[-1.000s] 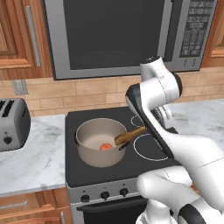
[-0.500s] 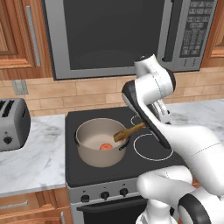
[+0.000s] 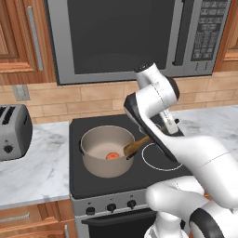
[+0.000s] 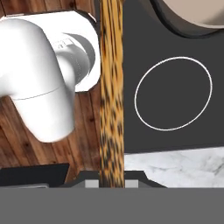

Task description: Put the broccoli and squash in the pot. Retrieve the spatula and lightly stir the vegetables in the pot.

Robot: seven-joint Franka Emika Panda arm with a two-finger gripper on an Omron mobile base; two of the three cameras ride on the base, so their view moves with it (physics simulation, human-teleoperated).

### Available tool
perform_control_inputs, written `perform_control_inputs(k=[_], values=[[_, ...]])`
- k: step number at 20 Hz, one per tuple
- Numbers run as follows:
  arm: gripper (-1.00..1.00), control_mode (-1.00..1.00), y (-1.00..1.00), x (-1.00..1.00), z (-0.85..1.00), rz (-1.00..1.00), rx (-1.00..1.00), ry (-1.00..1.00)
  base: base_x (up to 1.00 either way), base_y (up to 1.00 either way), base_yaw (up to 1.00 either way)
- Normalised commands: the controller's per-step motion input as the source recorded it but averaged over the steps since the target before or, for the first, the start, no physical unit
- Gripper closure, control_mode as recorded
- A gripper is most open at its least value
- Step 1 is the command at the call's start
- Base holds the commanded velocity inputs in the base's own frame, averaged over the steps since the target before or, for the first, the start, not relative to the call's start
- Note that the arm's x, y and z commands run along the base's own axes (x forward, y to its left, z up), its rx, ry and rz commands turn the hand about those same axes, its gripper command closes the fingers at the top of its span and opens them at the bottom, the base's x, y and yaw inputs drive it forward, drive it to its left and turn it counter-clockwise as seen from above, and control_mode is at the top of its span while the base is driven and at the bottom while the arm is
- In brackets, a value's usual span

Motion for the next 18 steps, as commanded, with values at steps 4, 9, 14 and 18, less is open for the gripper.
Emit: perform_control_inputs(k=[4,9,14,18], values=[[1.0,-1.0,0.0,0.05,-0.04,0.0,-0.1,0.02,0.0,0.0,0.0],[1.0,-1.0,0.0,0.12,-0.01,0.0,-0.11,0.08,0.0,0.0,0.0],[1.0,-1.0,0.17,0.29,-0.01,-0.01,-0.13,0.07,0.0,0.0,0.0],[1.0,-1.0,0.28,0.39,0.04,-0.05,-0.07,0.02,0.0,0.0,0.0]])
